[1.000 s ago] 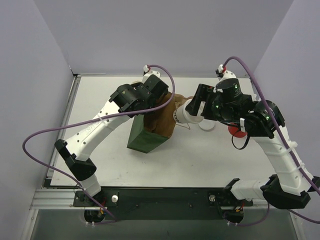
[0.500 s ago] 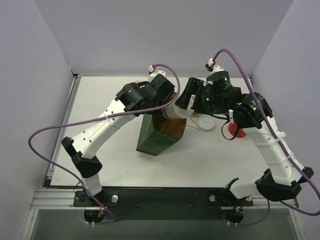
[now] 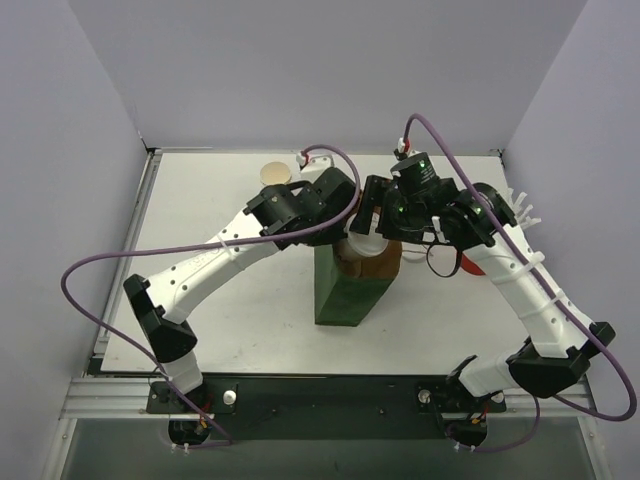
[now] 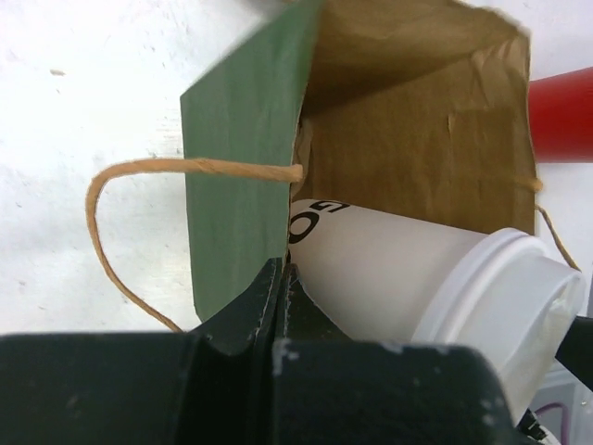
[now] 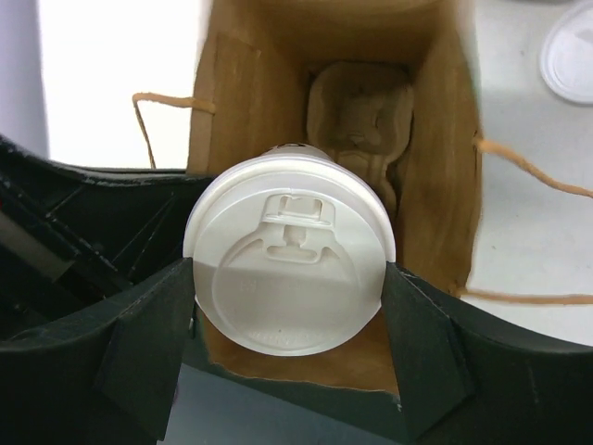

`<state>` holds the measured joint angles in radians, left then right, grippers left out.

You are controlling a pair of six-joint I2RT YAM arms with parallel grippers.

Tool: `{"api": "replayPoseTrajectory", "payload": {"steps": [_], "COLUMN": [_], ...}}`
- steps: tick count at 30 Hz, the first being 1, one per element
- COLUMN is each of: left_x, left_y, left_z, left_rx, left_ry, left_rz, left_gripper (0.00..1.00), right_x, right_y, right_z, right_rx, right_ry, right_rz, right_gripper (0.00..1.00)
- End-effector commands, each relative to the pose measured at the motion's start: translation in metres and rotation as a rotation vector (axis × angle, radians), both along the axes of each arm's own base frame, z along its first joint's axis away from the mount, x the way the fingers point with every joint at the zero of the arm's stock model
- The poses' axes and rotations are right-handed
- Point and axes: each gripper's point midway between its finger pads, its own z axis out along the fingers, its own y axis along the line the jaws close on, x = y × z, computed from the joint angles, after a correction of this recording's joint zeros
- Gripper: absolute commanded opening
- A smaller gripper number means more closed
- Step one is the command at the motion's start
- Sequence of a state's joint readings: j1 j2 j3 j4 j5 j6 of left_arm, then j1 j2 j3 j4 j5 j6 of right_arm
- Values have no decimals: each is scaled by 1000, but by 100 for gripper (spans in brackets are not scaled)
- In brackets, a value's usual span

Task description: Pack the takeout coffee

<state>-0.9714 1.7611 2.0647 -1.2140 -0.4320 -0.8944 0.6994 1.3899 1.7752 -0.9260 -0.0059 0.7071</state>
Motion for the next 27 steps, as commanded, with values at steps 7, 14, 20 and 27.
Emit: {"api": "replayPoseTrajectory", "payload": {"steps": [7, 14, 20, 27], "left_x": [-13, -20, -26, -34], "left_y": [-1, 1, 5, 20], "left_z": [9, 6, 3, -10], "left_rx": [-415, -369, -349, -319], "left_ry": [-44, -40, -42, -32], "left_rz": [174, 112, 68, 78], "left_gripper": [0, 0, 0, 0], "right_x": [-14, -16, -17, -20], "right_y": [-11, 5, 14, 28], "right_z": [-70, -90, -104, -124], "right_rx": [-165, -232, -274, -310], "right_ry": [163, 193, 215, 248], "right_rz": [2, 49, 65, 87], "right_gripper": [54, 53, 52, 52]}}
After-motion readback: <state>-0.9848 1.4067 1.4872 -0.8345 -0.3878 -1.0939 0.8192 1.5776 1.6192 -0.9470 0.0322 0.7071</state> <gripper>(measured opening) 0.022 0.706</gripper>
